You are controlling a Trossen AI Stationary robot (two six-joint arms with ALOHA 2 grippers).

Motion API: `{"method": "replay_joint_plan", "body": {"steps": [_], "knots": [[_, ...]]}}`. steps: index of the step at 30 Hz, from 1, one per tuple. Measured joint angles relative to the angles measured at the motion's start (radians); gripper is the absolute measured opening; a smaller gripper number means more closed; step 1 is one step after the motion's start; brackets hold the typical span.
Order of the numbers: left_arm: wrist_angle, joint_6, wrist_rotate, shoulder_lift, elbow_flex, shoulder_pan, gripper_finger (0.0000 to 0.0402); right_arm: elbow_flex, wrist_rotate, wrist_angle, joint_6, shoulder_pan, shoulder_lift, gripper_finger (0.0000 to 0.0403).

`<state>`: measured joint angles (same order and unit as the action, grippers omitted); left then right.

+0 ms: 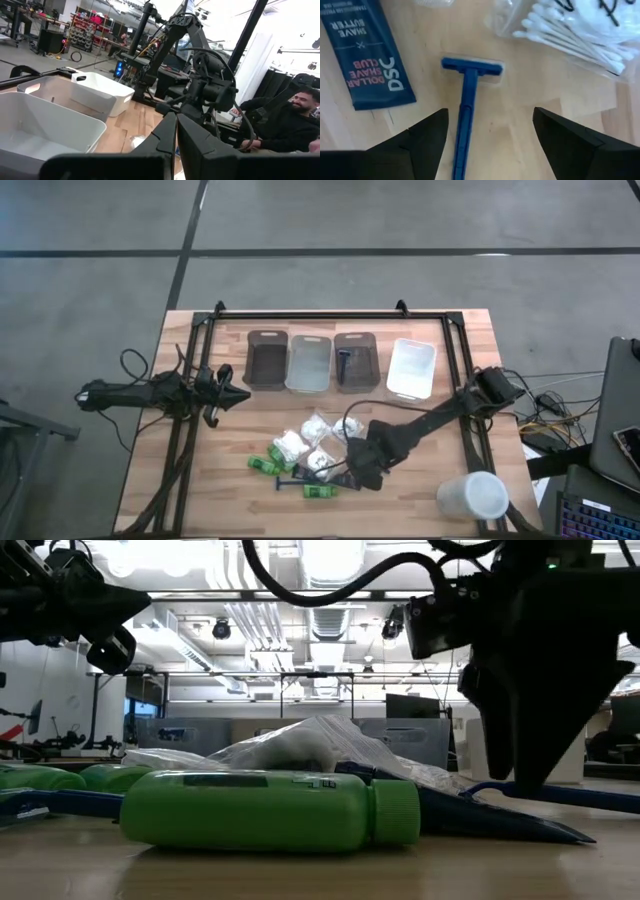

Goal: Pick & Place Travel size toiletries
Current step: Put the blue razor into the right black bin

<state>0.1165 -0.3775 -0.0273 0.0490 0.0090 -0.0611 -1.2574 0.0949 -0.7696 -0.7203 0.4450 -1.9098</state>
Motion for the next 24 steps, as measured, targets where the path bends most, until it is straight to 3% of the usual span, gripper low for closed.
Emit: {"method": "replay_joint_plan", "body": {"steps": [14, 24], "knots": [[0.000, 0.000, 0.000, 0.000, 0.000, 0.000, 0.0019, 0.038, -0.013, 0.187, 0.007, -0.005, -0.035, 0.0259], [-0.015, 0.000, 0.000, 0.004, 0.000, 0.000, 0.0019, 0.041, 0.011, 0.197, -0.068, 0.006, -0.040, 0.0233]]}}
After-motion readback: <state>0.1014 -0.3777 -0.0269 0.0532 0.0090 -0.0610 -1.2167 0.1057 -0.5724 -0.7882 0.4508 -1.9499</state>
